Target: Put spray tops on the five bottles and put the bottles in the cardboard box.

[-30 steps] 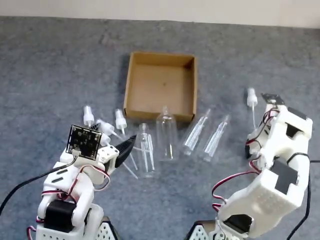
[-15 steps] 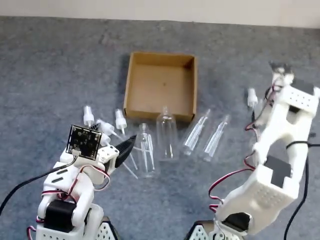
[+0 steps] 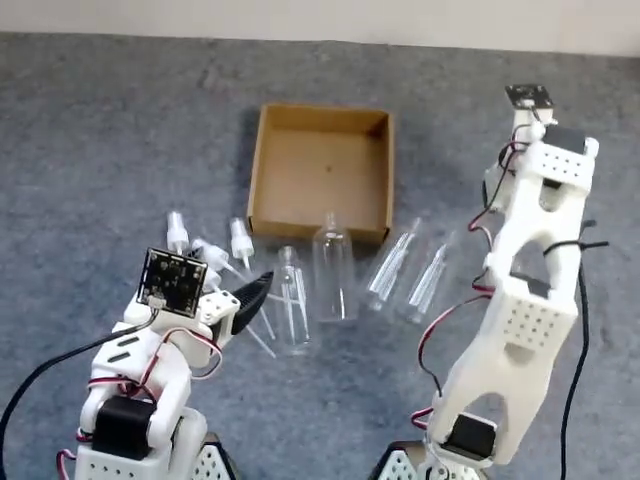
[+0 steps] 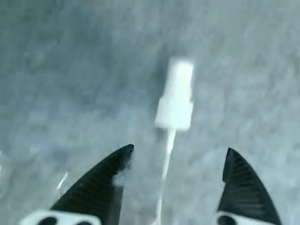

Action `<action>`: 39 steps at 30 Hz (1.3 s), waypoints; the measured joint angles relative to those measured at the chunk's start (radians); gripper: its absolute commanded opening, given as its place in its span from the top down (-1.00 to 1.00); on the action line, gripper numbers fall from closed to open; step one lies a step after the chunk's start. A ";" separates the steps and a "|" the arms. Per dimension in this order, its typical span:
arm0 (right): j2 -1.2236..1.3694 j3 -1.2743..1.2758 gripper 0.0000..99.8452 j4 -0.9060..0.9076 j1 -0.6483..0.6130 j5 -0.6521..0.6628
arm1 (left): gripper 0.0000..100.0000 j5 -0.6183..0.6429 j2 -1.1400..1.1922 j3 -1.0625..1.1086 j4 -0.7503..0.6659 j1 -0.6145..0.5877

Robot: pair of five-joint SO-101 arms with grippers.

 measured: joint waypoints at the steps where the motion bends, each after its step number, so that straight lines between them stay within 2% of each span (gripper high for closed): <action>1: 0.037 -0.052 0.52 0.000 -0.002 0.000 | 0.41 0.000 0.000 0.000 0.000 0.000; 6: 0.204 -0.265 0.52 0.000 -0.003 0.000 | 0.41 0.000 0.000 0.000 0.000 0.000; 11: 0.325 -0.376 0.54 0.000 -0.003 0.000 | 0.41 0.000 0.000 0.000 0.000 0.000; 17: 0.354 -0.470 0.91 0.097 -0.003 0.000 | 0.41 0.000 0.000 0.000 0.000 0.000; 20: 0.354 -0.545 0.99 0.138 -0.003 0.000 | 0.41 0.000 0.000 0.000 0.000 0.000; 28: 0.354 -0.605 0.98 0.155 -0.006 0.000 | 0.41 0.000 0.000 0.000 0.000 0.000; 34: 0.354 -0.605 0.75 0.153 -0.015 0.000 | 0.41 0.000 0.000 0.000 0.000 0.000; 39: 0.354 -0.605 0.74 0.094 -0.031 0.000 | 0.41 0.000 0.000 0.000 0.000 0.000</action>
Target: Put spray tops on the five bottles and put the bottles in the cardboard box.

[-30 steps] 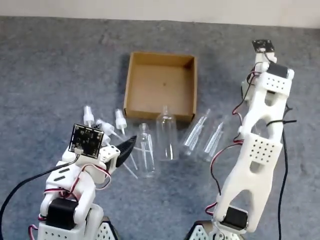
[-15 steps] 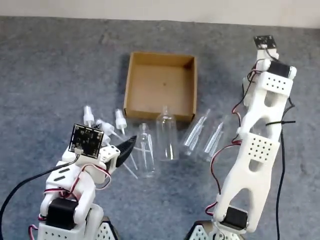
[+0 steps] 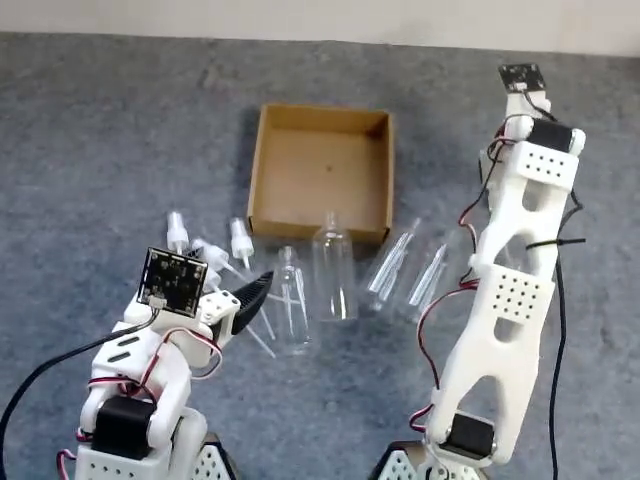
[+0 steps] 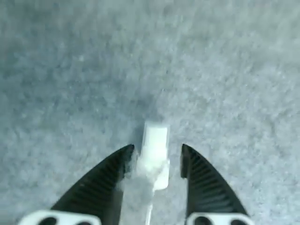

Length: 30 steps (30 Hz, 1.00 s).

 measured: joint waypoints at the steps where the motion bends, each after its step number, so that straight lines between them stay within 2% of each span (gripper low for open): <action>1: 0.000 0.000 0.74 -0.006 0.000 0.000 | 0.41 0.000 0.000 0.000 0.000 0.000; 7: 0.086 -0.003 0.76 -0.025 -0.002 -0.003 | 0.41 0.000 0.000 0.000 0.000 0.000; 12: 0.140 -0.020 0.98 -0.031 0.000 -0.003 | 0.41 0.000 0.000 0.000 0.000 0.000; 17: 0.143 -0.026 0.99 -0.032 0.012 -0.006 | 0.41 0.000 0.000 0.000 0.000 0.000; 30: 0.130 -0.038 0.99 0.213 0.081 0.054 | 0.41 0.000 0.000 0.000 0.000 0.000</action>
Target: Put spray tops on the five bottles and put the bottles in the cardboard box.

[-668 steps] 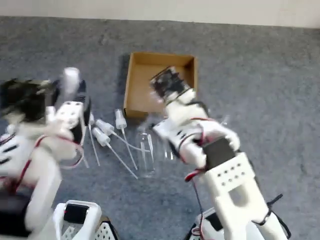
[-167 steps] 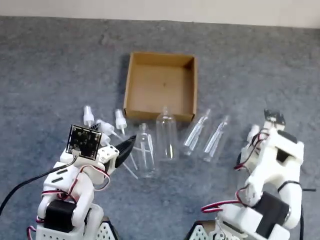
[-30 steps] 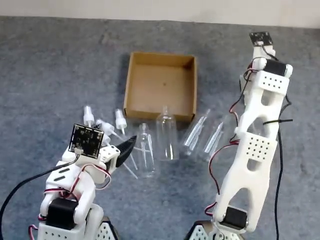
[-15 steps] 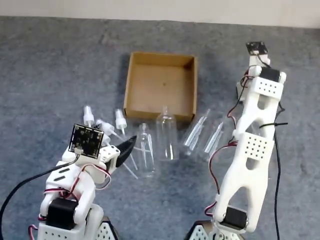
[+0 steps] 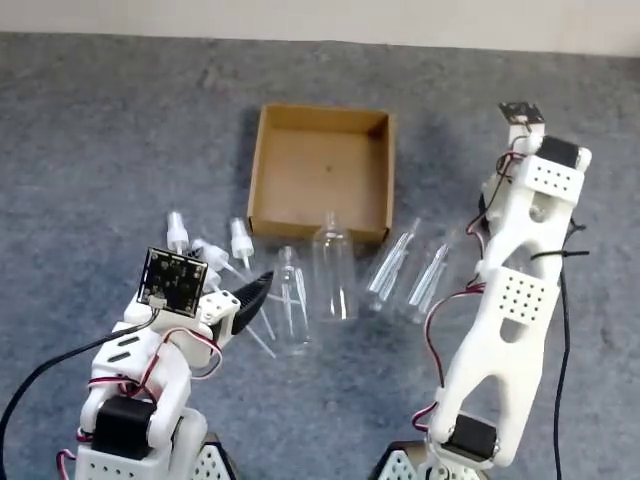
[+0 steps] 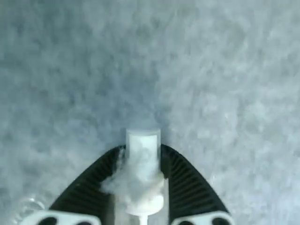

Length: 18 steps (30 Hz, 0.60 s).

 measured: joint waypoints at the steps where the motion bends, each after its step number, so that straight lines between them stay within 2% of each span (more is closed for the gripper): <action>1: 0.000 0.000 0.99 0.011 0.008 0.003 | 0.41 0.000 0.000 0.000 0.000 0.000; 18: 0.005 -0.069 0.99 0.046 0.175 0.029 | 0.41 0.000 0.000 0.000 0.000 0.000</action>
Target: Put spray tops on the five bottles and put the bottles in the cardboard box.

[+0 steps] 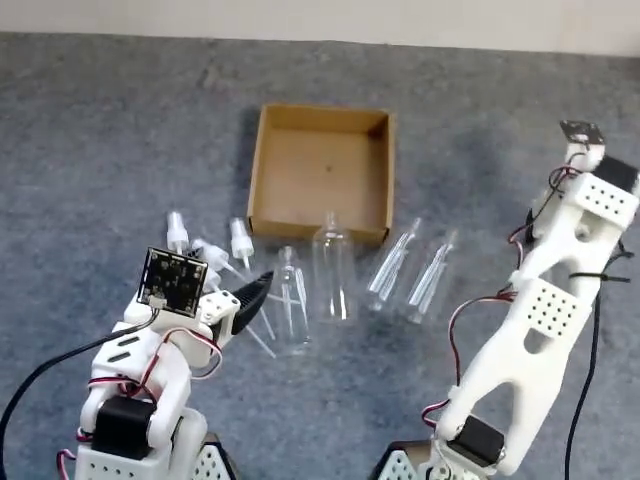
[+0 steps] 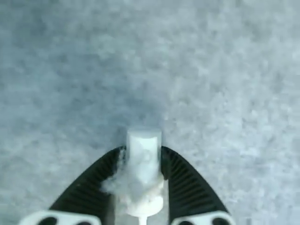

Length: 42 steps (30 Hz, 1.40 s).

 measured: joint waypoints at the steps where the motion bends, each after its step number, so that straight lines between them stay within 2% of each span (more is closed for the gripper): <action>1: 0.000 0.017 0.99 0.000 0.005 0.000 | 0.41 0.000 0.000 0.000 0.000 0.000; 5: -0.087 0.161 0.99 0.000 0.008 0.000 | 0.41 0.000 0.000 0.000 0.000 0.000; 13: -0.359 0.652 0.99 0.000 0.029 0.000 | 0.41 0.000 0.000 0.000 0.000 0.000; 22: -0.493 0.766 0.99 -0.057 0.135 0.049 | 0.41 0.000 0.000 0.000 0.000 0.000; 28: -0.554 0.856 0.99 -0.069 0.147 0.054 | 0.41 0.000 0.000 0.000 0.000 0.000; 34: -0.603 1.082 0.99 -0.216 0.147 0.075 | 0.41 0.000 0.000 0.000 0.000 0.000; 37: -0.652 1.192 0.99 -0.293 0.150 0.161 | 0.41 0.000 0.000 0.000 0.000 0.000; 42: -0.746 1.350 0.99 -0.308 0.152 0.279 | 0.41 0.000 0.000 0.000 0.000 0.000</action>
